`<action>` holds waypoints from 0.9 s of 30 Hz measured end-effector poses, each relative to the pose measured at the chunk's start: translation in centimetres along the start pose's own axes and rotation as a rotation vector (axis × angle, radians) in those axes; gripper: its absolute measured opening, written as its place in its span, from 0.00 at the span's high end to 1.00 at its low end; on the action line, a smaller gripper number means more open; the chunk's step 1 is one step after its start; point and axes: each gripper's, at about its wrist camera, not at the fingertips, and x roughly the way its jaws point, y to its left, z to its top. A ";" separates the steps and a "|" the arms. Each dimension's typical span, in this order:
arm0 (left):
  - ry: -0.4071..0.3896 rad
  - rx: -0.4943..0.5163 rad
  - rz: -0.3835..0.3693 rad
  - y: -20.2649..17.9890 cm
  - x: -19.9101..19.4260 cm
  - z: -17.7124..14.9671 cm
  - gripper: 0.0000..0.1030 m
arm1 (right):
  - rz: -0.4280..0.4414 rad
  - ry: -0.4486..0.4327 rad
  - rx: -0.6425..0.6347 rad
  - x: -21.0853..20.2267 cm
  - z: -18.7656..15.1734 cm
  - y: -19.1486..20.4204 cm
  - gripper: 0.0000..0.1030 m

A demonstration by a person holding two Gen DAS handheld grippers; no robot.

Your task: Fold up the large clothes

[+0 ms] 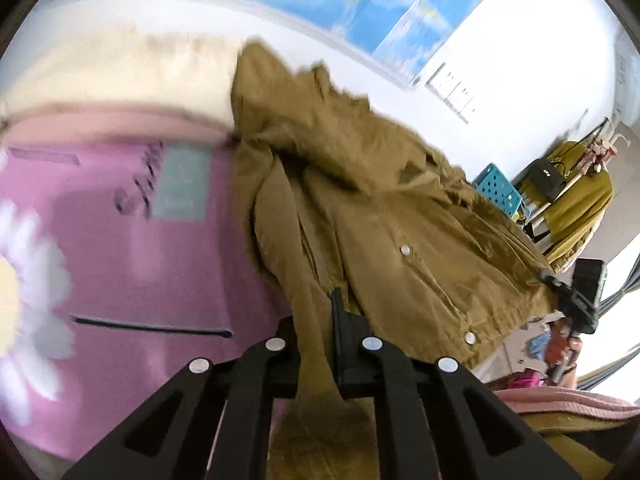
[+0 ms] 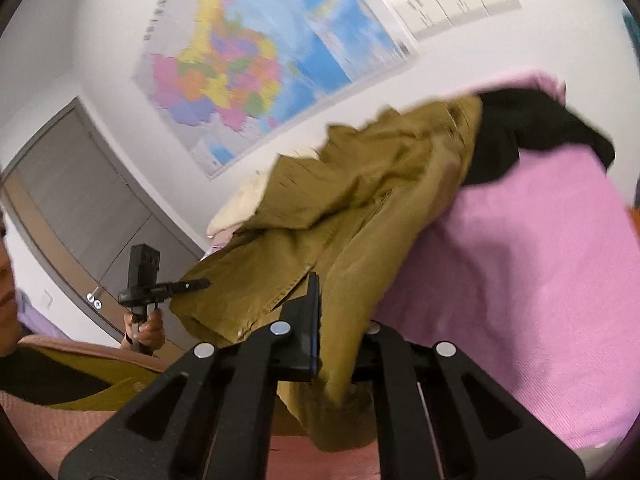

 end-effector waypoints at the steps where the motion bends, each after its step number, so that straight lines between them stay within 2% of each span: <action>1: -0.021 0.009 -0.004 -0.1 -1.0 0.2 0.94 | 0.019 -0.007 -0.018 -0.6 -0.1 0.9 0.95; 3: -0.035 0.019 -0.015 0.2 -2.1 0.3 0.94 | 0.051 -0.006 -0.031 -1.1 -0.4 1.6 0.95; 5: -0.030 0.019 -0.003 0.8 -2.0 -0.1 0.94 | 0.036 0.035 -0.047 -0.4 -1.3 1.5 0.95; 9: 0.082 -0.043 -0.010 2.5 1.8 -1.5 0.94 | 0.063 0.118 0.065 2.5 -3.3 -1.7 0.94; 12: 0.107 -0.080 -0.001 3.5 3.3 -2.3 0.94 | 0.070 0.162 0.120 4.2 -4.9 -3.4 0.93; 15: 0.112 -0.083 -0.015 3.8 3.2 -2.2 0.92 | 0.022 0.189 0.148 4.9 -6.0 -4.3 0.81; 16: 0.120 -0.073 -0.023 3.8 3.2 -2.2 0.86 | 0.012 0.203 0.148 5.0 -6.4 -4.4 0.76; 17: 0.133 -0.066 -0.020 3.9 3.4 -2.3 0.82 | 0.006 0.218 0.143 5.3 -6.8 -4.5 0.61; 18: 0.151 -0.063 -0.016 3.8 3.6 -2.5 0.76 | -0.004 0.229 0.137 5.5 -7.1 -4.4 0.51; 19: 0.166 -0.060 -0.025 3.8 3.9 -2.6 0.73 | -0.018 0.247 0.134 6.0 -7.5 -4.5 0.50; 20: 0.178 -0.055 -0.027 3.8 4.3 -2.8 0.68 | -0.025 0.273 0.146 6.7 -8.1 -4.7 0.51; 22: 0.169 -0.041 -0.045 3.5 4.2 -3.1 0.57 | 0.000 0.286 0.167 7.1 -8.8 -5.0 0.69; 23: 0.165 -0.036 -0.046 3.1 4.2 -3.0 0.57 | 0.027 0.273 0.174 7.1 -9.0 -4.9 0.84; 24: 0.166 -0.035 -0.036 3.0 4.3 -3.0 0.67 | 0.051 0.246 0.177 6.9 -8.8 -4.6 0.89; 25: 0.164 -0.037 -0.024 2.9 4.2 -2.9 0.77 | 0.067 0.218 0.168 6.6 -8.5 -4.2 0.90; 26: 0.149 -0.053 -0.026 2.9 3.9 -2.7 0.92 | 0.079 0.178 0.159 6.2 -8.1 -3.6 0.91; 27: 0.136 -0.072 -0.047 3.1 3.4 -2.4 0.93 | 0.098 0.143 0.162 5.7 -7.6 -3.2 0.91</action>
